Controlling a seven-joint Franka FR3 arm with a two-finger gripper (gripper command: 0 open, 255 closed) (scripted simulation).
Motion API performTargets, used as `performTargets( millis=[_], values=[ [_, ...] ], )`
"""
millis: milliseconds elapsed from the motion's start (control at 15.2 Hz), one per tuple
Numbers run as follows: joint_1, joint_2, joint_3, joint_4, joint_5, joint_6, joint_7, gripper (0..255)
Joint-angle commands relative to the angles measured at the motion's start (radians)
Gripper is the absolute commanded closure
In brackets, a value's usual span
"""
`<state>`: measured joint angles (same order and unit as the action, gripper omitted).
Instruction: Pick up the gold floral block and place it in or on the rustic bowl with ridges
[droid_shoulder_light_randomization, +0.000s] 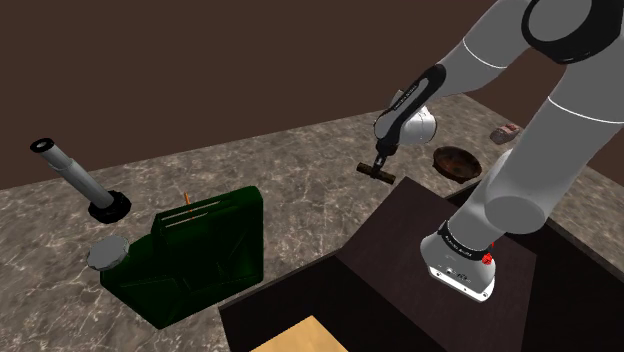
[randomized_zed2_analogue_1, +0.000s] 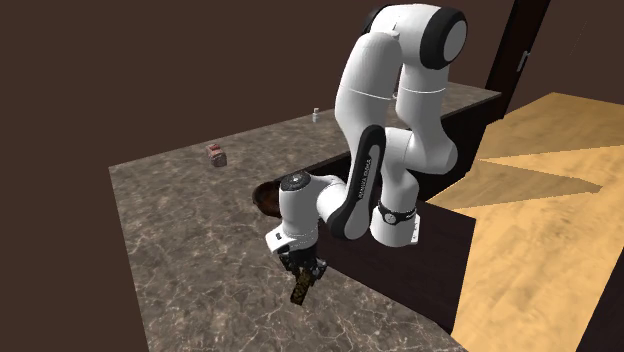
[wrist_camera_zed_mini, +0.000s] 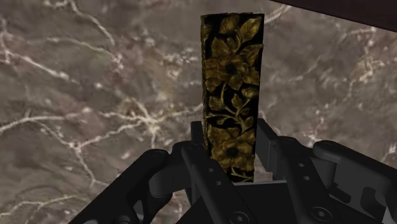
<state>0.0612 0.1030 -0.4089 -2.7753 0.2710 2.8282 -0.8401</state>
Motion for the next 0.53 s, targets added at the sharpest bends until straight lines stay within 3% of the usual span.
performTargets(
  millis=[0,462],
  values=[
    [0.014,-0.041,-0.027,-0.01,-0.071,-0.028,0.054,255],
    [-0.006,-0.187,-0.053,-0.018,-0.268,-0.146,0.197,255]
  ],
)
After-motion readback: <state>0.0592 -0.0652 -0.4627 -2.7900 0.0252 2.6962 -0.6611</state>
